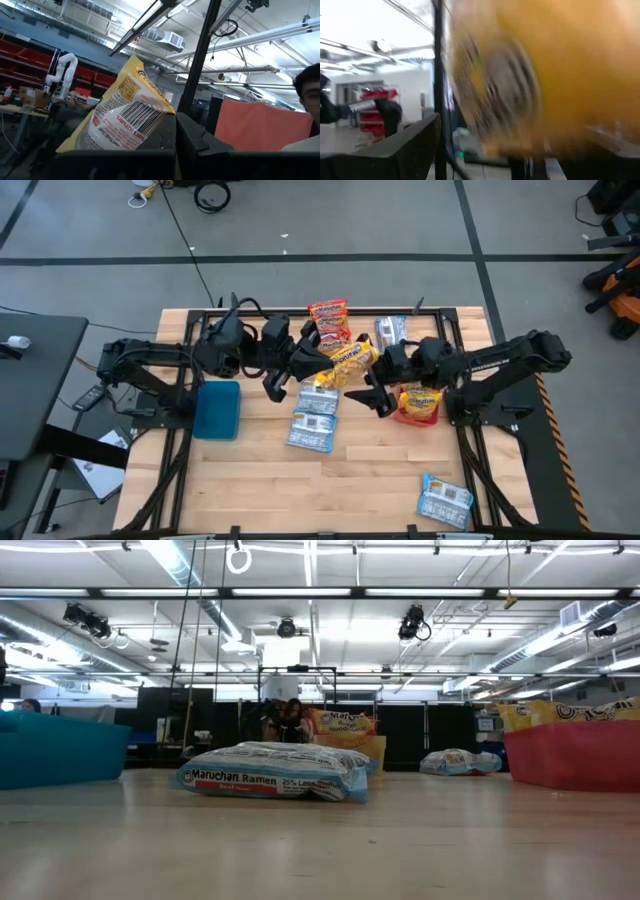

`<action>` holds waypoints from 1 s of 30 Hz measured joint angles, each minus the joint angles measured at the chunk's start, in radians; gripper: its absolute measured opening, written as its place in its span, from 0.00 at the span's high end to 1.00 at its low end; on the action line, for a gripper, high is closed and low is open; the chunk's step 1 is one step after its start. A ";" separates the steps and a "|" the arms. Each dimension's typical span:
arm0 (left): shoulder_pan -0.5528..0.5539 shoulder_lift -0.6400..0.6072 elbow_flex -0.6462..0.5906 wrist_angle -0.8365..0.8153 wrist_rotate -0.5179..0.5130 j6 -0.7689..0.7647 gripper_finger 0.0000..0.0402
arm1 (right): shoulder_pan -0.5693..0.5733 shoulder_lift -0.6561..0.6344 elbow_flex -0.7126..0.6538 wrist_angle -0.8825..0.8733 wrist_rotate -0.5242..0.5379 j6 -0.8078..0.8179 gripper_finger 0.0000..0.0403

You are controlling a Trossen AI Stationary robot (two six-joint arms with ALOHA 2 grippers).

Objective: Sort Maruchan noodles
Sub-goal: Put the yellow noodle pack into the red bin

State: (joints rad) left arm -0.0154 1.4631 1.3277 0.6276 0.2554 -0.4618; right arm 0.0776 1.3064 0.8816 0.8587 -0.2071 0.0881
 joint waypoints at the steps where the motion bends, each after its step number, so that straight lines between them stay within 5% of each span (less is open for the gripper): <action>1: 0.000 0.000 0.000 -0.004 0.000 0.000 1.00 | 0.000 0.005 0.011 0.022 -0.012 -0.008 0.11; 9: 0.019 0.000 0.000 -0.025 0.020 0.000 1.00 | -0.010 -0.004 0.021 0.148 -0.044 0.120 0.20; 22: 0.064 -0.001 0.000 -0.080 0.073 0.002 0.98 | -0.023 -0.008 0.020 0.152 -0.046 0.168 0.55; 30: 0.081 -0.071 -0.002 -0.240 0.099 0.002 0.84 | -0.059 -0.052 0.020 -0.010 -0.057 0.258 0.60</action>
State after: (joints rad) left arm 0.0657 1.3924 1.3254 0.3877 0.3542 -0.4598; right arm 0.0186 1.2545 0.9012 0.8487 -0.2640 0.3459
